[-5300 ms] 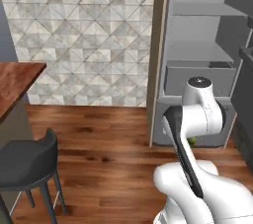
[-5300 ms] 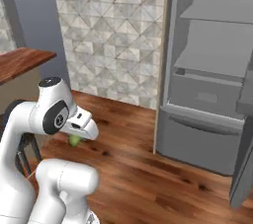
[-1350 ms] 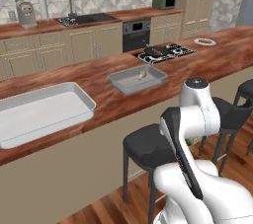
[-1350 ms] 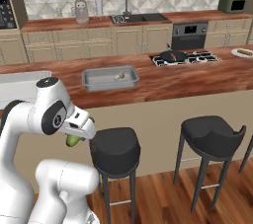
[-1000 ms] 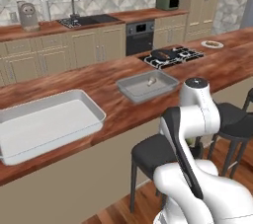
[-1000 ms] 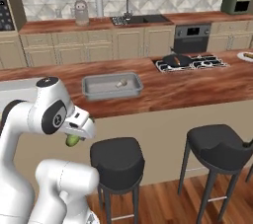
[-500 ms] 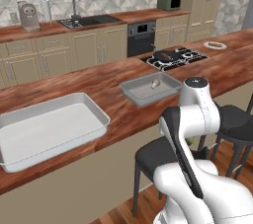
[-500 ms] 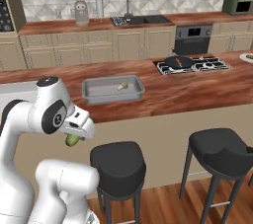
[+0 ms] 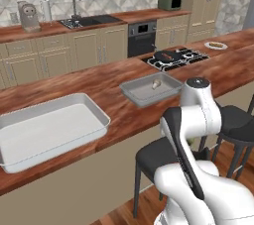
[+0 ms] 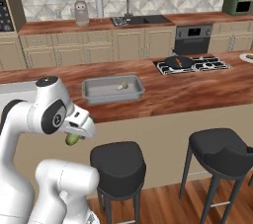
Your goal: Place the cold items (mushroom and cucumber) from the fridge in one tupperware on the dining counter. Place the warm items (kebab skewer and hot dog) in the stove area in another tupperware.
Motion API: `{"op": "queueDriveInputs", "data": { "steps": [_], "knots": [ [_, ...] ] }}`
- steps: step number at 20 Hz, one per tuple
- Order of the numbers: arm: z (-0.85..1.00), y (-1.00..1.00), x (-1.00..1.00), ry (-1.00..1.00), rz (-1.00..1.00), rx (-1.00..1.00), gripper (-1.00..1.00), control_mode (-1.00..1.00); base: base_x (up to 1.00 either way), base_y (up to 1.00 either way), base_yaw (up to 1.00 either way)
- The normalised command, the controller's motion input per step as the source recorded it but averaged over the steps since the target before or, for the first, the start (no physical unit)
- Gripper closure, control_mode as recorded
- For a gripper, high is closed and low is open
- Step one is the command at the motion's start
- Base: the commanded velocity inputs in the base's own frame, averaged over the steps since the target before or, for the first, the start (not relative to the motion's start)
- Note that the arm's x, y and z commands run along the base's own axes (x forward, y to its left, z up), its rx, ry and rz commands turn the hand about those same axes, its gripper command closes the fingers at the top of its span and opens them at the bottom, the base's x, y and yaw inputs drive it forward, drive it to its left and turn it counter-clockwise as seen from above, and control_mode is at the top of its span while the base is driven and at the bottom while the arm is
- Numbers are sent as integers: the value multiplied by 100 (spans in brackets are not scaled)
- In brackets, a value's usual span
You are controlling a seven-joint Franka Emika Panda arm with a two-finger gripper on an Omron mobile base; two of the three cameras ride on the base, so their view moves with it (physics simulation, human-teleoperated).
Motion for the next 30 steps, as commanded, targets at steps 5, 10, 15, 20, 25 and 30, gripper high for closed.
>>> {"op": "queueDriveInputs", "data": {
  "steps": [5,10,15,20,25,30],
  "knots": [
    [86,17,31,-2,-19,7,100,-100,0,0,0],
    [95,19,61,10,-35,22,100,-100,0,0,0],
    [11,0,100,9,-21,6,100,-100,0,0,0],
    [27,-2,100,23,-27,-5,100,-100,0,0,0],
    [0,0,100,0,-23,-1,100,-100,0,0,0],
    [-7,-2,100,2,7,12,100,-100,0,0,0]
  ]
}}
